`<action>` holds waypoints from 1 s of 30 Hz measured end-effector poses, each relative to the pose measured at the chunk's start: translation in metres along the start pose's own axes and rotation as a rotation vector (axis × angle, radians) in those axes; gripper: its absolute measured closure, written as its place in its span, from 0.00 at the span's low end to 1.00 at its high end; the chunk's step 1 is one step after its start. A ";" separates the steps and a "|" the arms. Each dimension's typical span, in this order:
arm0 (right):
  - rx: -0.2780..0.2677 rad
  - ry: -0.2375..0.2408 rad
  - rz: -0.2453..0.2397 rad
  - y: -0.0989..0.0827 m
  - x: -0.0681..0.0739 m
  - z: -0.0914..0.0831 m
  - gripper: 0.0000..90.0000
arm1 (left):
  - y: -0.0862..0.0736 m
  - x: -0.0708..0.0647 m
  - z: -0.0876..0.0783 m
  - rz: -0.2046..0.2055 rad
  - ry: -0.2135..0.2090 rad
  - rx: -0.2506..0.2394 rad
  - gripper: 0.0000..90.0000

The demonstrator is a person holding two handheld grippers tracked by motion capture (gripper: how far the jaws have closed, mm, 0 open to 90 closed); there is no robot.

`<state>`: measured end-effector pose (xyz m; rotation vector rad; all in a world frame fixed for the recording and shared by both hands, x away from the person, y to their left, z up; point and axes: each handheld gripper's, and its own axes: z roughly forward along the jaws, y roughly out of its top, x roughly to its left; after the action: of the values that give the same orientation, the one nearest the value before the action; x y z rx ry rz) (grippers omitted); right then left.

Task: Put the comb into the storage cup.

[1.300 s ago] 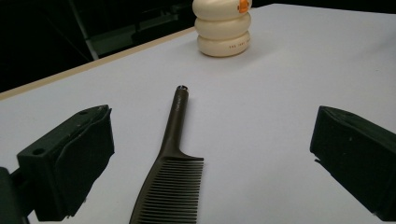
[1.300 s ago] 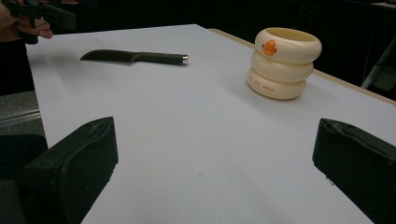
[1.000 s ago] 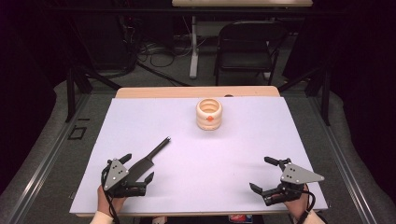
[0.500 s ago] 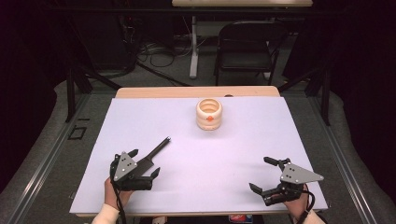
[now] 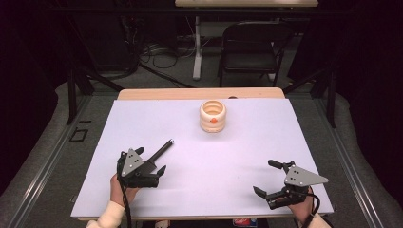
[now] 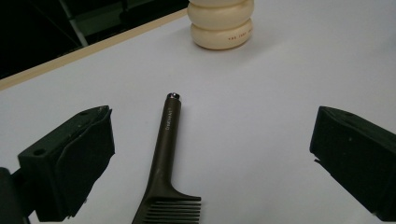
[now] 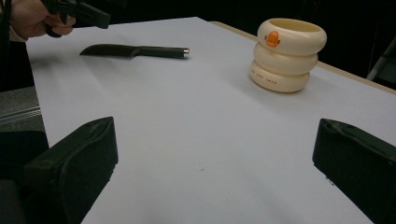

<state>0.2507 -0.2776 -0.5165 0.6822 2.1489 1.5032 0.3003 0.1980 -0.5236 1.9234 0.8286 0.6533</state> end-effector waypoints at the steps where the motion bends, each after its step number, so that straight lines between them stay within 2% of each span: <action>1: 0.001 0.000 0.001 0.000 0.000 0.000 0.00 | 0.001 0.001 0.001 0.001 0.001 0.001 0.00; 12: -0.004 0.003 0.000 -0.001 -0.001 0.001 0.00 | 0.008 0.006 0.013 0.022 0.001 0.022 0.00; 30: 0.006 0.000 0.002 -0.001 -0.001 0.001 0.00 | 0.020 0.017 0.032 0.032 -0.005 0.055 0.00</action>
<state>0.2518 -0.2779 -0.5174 0.6871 2.1539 1.4989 0.3394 0.1870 -0.5181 1.9907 0.8220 0.6512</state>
